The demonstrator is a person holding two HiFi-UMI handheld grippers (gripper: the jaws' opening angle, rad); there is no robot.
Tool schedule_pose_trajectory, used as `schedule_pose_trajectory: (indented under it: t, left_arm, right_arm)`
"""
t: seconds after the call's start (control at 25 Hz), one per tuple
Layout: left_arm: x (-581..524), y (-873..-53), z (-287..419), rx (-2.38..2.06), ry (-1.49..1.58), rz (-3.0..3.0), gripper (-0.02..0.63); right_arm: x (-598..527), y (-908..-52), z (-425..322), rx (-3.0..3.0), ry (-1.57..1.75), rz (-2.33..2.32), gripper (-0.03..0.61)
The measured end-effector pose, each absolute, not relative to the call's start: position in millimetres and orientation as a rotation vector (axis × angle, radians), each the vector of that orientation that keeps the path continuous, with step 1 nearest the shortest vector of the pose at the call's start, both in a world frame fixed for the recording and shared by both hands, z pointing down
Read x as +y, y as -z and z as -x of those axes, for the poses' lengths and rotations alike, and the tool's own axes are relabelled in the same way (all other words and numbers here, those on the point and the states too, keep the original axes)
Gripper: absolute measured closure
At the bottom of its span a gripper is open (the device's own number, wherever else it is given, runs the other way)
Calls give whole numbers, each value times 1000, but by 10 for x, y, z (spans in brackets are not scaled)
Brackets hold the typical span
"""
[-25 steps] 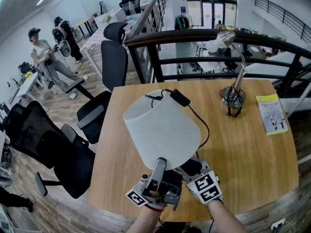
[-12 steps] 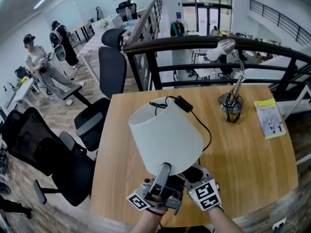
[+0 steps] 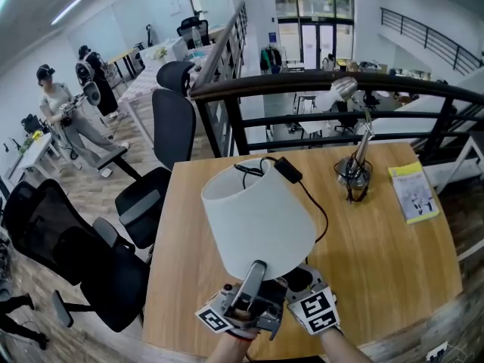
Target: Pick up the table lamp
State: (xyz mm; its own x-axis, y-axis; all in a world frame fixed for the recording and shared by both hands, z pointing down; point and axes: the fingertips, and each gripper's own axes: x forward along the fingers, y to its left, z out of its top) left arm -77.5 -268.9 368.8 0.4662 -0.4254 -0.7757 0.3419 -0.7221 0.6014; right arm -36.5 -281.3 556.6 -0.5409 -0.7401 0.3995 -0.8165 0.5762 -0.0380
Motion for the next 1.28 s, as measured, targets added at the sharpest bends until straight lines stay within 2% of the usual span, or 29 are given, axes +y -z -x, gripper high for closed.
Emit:
schedule_pose_trajectory:
  t: [1.28]
  left_arm:
    - [-2670, -2671, 663, -69, 1324, -2285, 604]
  right_arm:
    - [-3126, -4521, 413, -2645, -189, -1314, 423]
